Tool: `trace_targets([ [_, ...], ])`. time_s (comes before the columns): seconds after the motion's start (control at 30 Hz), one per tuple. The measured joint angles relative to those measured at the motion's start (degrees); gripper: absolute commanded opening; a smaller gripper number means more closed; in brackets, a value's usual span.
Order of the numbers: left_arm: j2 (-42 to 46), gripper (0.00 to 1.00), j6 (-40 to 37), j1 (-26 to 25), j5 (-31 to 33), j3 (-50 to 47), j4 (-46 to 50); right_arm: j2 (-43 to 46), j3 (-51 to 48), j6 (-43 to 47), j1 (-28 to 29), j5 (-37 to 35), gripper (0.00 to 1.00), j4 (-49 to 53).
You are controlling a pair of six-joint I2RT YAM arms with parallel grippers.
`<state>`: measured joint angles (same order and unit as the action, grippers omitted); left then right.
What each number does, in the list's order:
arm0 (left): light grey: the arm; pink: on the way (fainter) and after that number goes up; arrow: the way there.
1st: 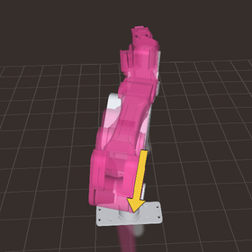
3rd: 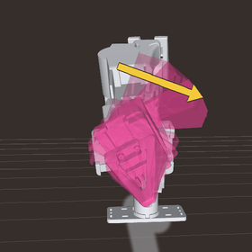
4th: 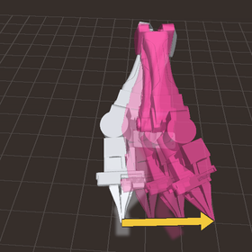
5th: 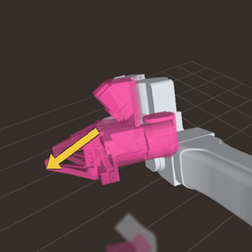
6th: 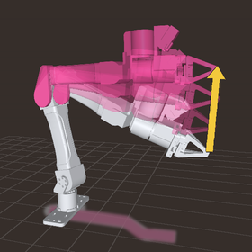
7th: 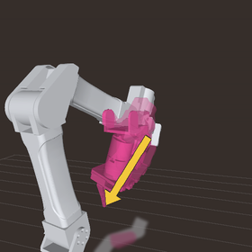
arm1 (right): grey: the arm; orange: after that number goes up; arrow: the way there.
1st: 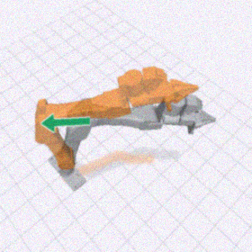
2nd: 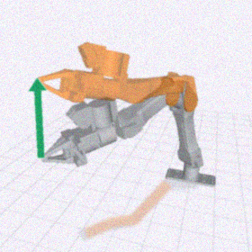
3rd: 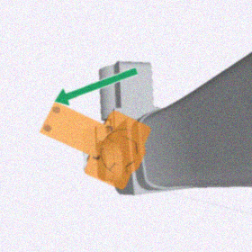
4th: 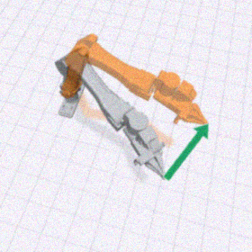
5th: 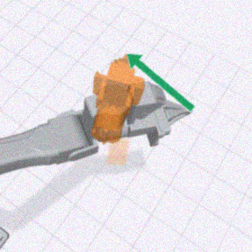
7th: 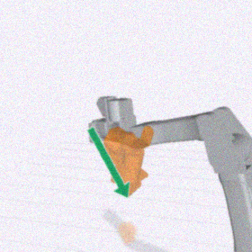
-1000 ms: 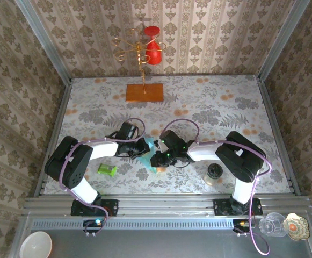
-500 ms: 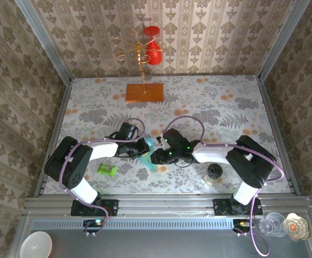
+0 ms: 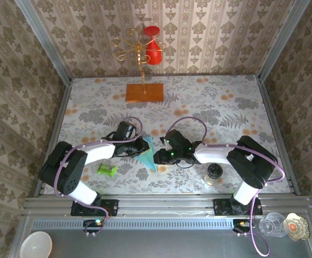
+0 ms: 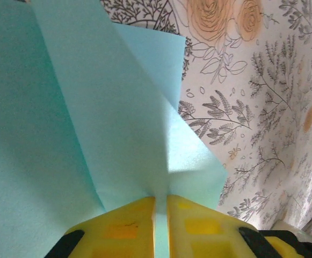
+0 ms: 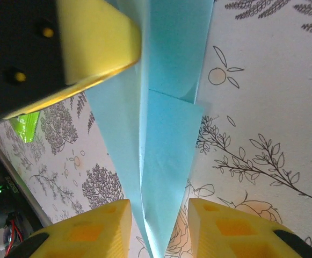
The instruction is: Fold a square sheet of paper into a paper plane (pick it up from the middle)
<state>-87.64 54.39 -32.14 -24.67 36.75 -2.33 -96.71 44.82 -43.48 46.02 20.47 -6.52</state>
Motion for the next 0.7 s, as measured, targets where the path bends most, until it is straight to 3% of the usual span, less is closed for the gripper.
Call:
trace_targets([
  [0.23,0.2,0.15,0.0,0.0,0.5,-0.7,0.4,-2.0,1.8,0.2,0.7,2.0,0.27,0.0],
  [0.7,0.2,0.15,0.0,0.0,0.5,-0.8,0.4,-4.6,3.3,0.9,1.3,4.3,0.23,0.9],
])
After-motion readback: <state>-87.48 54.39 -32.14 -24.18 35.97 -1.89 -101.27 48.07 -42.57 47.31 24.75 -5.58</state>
